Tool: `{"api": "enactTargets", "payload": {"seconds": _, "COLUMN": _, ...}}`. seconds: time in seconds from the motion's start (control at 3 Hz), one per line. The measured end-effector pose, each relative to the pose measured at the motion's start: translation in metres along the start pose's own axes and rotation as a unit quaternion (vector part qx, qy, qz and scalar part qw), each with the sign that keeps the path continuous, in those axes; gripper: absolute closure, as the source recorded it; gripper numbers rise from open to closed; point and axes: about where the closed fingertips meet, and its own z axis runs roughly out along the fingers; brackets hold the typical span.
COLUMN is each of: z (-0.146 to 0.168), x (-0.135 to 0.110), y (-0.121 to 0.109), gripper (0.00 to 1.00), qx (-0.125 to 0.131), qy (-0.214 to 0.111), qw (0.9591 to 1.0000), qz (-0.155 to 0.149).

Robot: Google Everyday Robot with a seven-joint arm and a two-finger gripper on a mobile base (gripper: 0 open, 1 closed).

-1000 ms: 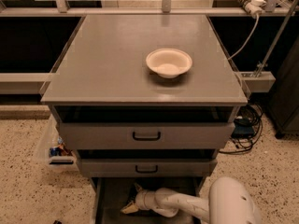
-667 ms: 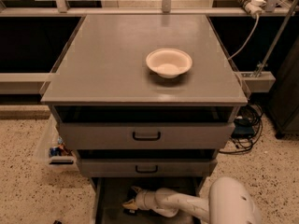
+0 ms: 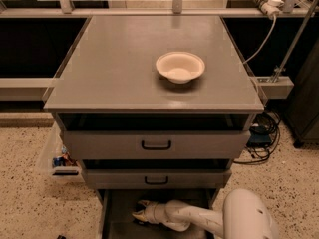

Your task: Pick rxbar chocolate from bottom drawer and place on counter

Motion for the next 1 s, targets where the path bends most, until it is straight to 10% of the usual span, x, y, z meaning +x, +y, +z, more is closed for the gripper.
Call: {"api": "enactTargets", "payload": {"seconds": 1.0, "z": -0.025, "x": -0.005, "y": -0.003, "gripper": 1.0, "qx": -0.007, "qy": -0.031, "qw": 0.9993, "qz": 0.02}}
